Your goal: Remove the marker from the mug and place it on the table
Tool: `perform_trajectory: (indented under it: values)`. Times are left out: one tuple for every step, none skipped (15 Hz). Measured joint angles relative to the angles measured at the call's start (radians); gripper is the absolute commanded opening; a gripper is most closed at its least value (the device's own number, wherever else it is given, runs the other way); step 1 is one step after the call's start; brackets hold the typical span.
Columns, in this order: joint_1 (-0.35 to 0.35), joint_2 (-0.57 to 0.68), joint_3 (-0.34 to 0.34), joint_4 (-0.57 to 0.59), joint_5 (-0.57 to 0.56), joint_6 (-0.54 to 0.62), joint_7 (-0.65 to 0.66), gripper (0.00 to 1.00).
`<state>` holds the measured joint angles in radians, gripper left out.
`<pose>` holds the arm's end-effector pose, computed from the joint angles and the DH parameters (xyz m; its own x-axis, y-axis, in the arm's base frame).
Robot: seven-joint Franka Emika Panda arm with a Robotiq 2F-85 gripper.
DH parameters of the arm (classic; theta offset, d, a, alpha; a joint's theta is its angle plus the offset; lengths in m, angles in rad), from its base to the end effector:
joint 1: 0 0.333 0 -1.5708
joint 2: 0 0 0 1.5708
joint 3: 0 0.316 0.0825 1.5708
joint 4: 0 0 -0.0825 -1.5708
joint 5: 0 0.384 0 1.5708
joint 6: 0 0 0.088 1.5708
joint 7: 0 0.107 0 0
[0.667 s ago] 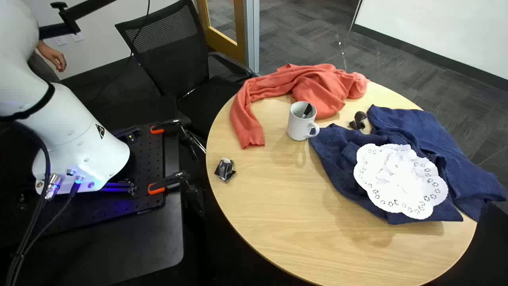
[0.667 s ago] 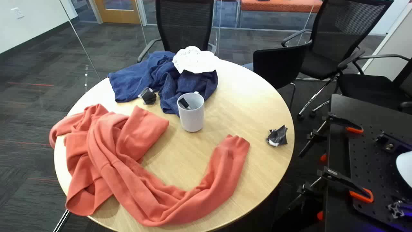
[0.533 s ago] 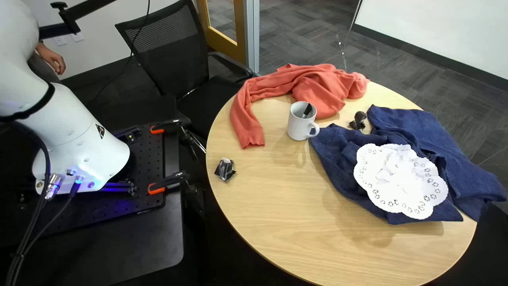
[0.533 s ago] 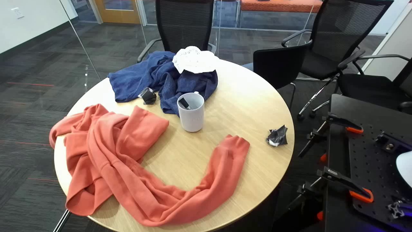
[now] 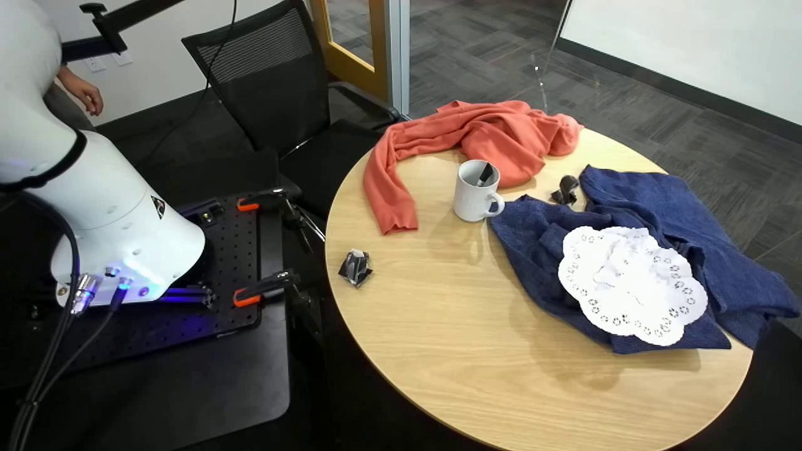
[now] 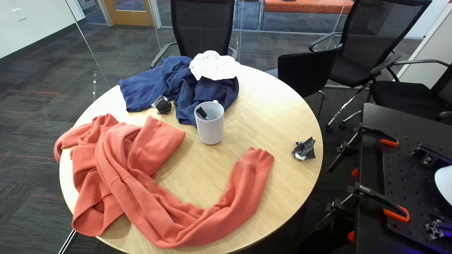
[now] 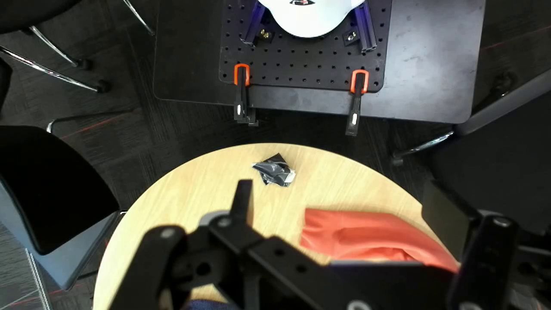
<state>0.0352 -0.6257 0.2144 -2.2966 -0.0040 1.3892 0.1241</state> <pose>0.3165 0.0946 0.5487 0.9625 0.0423 -0.2680 0.0886 -0.9826 0.1630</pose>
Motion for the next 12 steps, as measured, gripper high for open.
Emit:
perform_trajectory:
  values:
    - [0.001, 0.0, 0.0, 0.0, 0.0, 0.0, 0.0, 1.0]
    - [0.001, 0.001, -0.001, 0.0, 0.0, 0.004, 0.0, 1.0]
    - [0.001, 0.002, -0.001, 0.0, 0.0, 0.014, 0.0, 1.0]
    - [0.001, 0.006, -0.002, -0.001, 0.0, 0.034, 0.0, 1.0]
    - [0.001, 0.011, -0.004, -0.003, 0.0, 0.062, 0.0, 1.0]
    - [0.001, 0.018, -0.006, -0.005, 0.0, 0.093, 0.0, 1.0]
    - [0.001, 0.027, -0.009, -0.008, 0.0, 0.13, 0.0, 1.0]
    - [0.001, 0.039, -0.012, -0.011, 0.0, 0.169, 0.0, 1.0]
    - [0.001, 0.051, -0.015, -0.016, 0.0, 0.21, 0.0, 1.0]
    - [0.001, 0.064, -0.018, -0.021, 0.0, 0.254, 0.0, 1.0]
    - [0.001, 0.079, -0.02, -0.026, 0.0, 0.3, 0.0, 1.0]
    - [0.001, 0.095, -0.022, -0.031, 0.0, 0.344, 0.0, 1.0]
